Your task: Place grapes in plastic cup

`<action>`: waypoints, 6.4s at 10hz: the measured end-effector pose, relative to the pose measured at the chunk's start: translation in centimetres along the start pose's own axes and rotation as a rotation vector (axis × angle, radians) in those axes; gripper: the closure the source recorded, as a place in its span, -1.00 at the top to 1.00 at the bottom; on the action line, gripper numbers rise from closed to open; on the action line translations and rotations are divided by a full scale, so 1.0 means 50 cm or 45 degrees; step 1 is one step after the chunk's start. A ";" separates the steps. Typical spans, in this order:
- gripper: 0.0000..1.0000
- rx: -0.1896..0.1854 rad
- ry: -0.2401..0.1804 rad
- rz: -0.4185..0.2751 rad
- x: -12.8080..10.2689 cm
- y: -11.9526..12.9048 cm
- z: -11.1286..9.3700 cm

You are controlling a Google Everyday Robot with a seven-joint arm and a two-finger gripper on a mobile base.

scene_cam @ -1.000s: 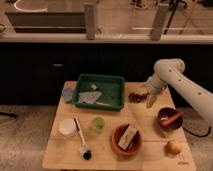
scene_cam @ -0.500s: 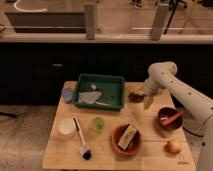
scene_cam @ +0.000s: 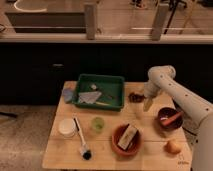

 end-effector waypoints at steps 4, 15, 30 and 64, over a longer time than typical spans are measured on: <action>0.60 -0.034 0.005 -0.006 -0.005 -0.011 0.023; 0.60 0.057 0.033 -0.062 0.023 -0.047 0.057; -1.00 0.068 -0.107 -0.150 0.026 -0.078 0.059; -1.00 -0.131 -0.360 -1.438 -0.472 0.051 -0.148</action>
